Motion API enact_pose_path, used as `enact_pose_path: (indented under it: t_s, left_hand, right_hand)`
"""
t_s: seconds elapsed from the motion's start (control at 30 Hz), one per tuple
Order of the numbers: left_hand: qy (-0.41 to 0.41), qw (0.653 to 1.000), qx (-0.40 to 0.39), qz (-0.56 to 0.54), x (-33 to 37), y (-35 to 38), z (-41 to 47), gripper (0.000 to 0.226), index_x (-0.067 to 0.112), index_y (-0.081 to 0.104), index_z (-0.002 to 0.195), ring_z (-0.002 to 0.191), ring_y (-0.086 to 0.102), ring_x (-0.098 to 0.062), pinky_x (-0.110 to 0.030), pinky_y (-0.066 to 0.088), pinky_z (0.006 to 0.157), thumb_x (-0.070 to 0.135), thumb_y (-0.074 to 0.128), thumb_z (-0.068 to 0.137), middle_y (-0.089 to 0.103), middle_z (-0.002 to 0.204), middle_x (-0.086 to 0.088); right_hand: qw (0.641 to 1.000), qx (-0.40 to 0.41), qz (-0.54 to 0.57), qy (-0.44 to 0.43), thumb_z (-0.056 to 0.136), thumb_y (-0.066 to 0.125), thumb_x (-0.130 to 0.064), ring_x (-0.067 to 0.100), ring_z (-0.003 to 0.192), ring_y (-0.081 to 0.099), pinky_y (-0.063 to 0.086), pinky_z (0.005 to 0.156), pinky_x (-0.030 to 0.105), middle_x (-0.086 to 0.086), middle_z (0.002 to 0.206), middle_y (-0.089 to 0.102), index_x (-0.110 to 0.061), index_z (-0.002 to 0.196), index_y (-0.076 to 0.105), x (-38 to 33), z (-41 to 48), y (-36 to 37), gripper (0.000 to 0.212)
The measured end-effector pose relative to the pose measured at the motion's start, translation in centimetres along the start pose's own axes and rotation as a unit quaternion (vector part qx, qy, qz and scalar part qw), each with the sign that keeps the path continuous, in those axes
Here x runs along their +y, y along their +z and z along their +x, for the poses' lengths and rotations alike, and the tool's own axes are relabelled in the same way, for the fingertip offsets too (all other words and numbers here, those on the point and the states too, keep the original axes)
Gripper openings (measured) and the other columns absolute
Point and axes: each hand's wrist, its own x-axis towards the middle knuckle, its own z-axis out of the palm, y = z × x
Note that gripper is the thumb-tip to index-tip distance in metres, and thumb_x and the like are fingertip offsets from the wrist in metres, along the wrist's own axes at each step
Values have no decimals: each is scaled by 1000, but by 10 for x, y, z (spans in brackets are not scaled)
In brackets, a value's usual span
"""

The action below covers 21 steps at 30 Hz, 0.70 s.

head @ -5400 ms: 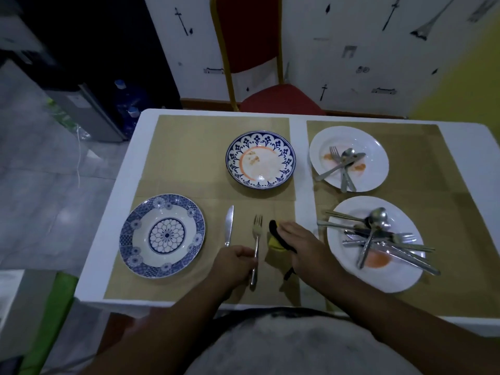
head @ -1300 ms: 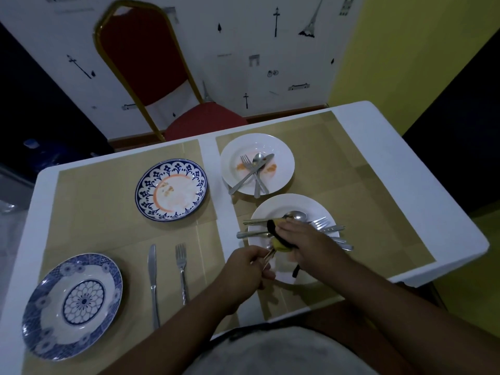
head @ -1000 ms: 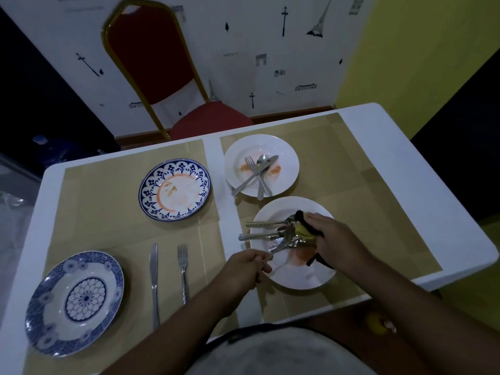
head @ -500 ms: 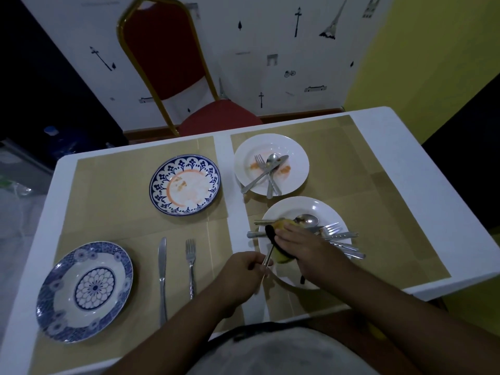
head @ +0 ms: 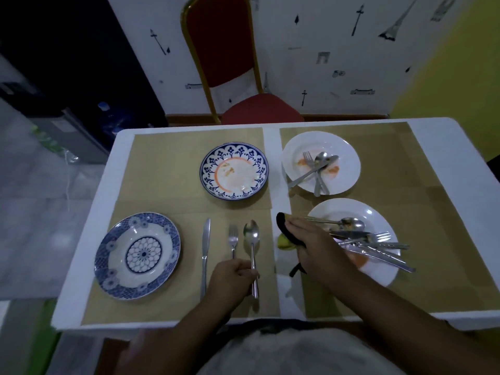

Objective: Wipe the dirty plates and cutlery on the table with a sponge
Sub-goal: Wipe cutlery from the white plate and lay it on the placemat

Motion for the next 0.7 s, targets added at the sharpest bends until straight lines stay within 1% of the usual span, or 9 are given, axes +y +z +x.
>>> enact_pose_path:
  t_s: [0.07, 0.13, 0.27, 0.4, 0.47, 0.5, 0.6, 0.63, 0.7]
  left_hand:
    - [-6, 1000, 4, 8, -2, -6, 5, 14, 6, 79, 92, 56, 62, -12, -23, 52, 54, 4, 66, 87, 71, 70, -6]
    - [-12, 1000, -3, 23, -2, -8, 11, 13, 7, 79, 92, 58, 64, -14, -25, 55, 54, 5, 68, 84, 72, 72, -7]
    - [10, 998, -11, 61, -7, -6, 23, 16, 13, 80, 93, 78, 74, -22, -43, 63, 78, 15, 73, 79, 77, 81, -5]
    - [85, 976, -1, 199, -8, -10, 25, 18, 13, 77, 100, 90, 71, -20, -30, 56, 85, 19, 74, 83, 76, 92, -6]
    - [125, 958, -2, 259, -11, -13, 25, 7, 21, 70, 90, 93, 69, -22, -29, 52, 84, 20, 72, 84, 71, 89, -4]
    - [142, 948, -5, 286, -13, -13, 27, 5, 20, 67, 87, 93, 68, -22, -31, 52, 84, 20, 71, 84, 69, 89, -4]
    - [227, 896, -4, 381, -17, -12, 32, 16, 14, 71, 100, 96, 66, -22, -34, 55, 82, 15, 68, 84, 71, 99, -4]
    - [277, 859, -1, 429, -19, -12, 35, 25, 16, 71, 104, 99, 67, -24, -34, 56, 81, 14, 72, 79, 70, 103, -4]
    - [330, 788, 3, 519, -20, -12, 40, 60, 15, 71, 117, 111, 67, -31, -39, 58, 86, 20, 88, 60, 71, 119, -7]
  right_hand:
    - [1000, -20, 8, 7, 77, 48, 12, 11, 133, 34, 22, 114, 25, 0, 141, 45, -12, 136, 46, -5, -2, 14, 64]
    - [999, -33, 12, 23, 79, 47, 11, 12, 135, 32, 20, 115, 27, -2, 143, 42, -14, 137, 45, -7, -5, 24, 63]
    - [997, -41, 19, 57, 79, 44, 11, 11, 135, 31, 18, 114, 25, -5, 141, 42, -16, 137, 46, -12, -10, 34, 63]
    - [996, -54, 14, 76, 81, 42, 11, 2, 130, 27, 14, 111, 18, -12, 137, 40, -18, 138, 44, -15, -14, 38, 64]
    - [995, -56, 6, 84, 81, 43, 11, 0, 128, 26, 13, 109, 14, -15, 136, 38, -19, 138, 44, -15, -14, 40, 64]
    - [994, -62, 5, 89, 81, 43, 11, -1, 127, 25, 11, 107, 10, -17, 134, 36, -19, 138, 43, -15, -15, 40, 65]
    - [993, -86, 5, 84, 79, 43, 11, -2, 126, 24, 7, 100, -2, -18, 135, 33, -21, 140, 40, -15, -15, 42, 69]
    - [992, -91, 2, 85, 79, 43, 10, -1, 128, 24, 8, 102, 0, -17, 138, 34, -23, 141, 38, -14, -16, 43, 70]
    - [991, -95, -11, 92, 81, 43, 8, 5, 135, 25, 13, 110, 13, -11, 145, 35, -23, 142, 37, -10, -16, 46, 68]
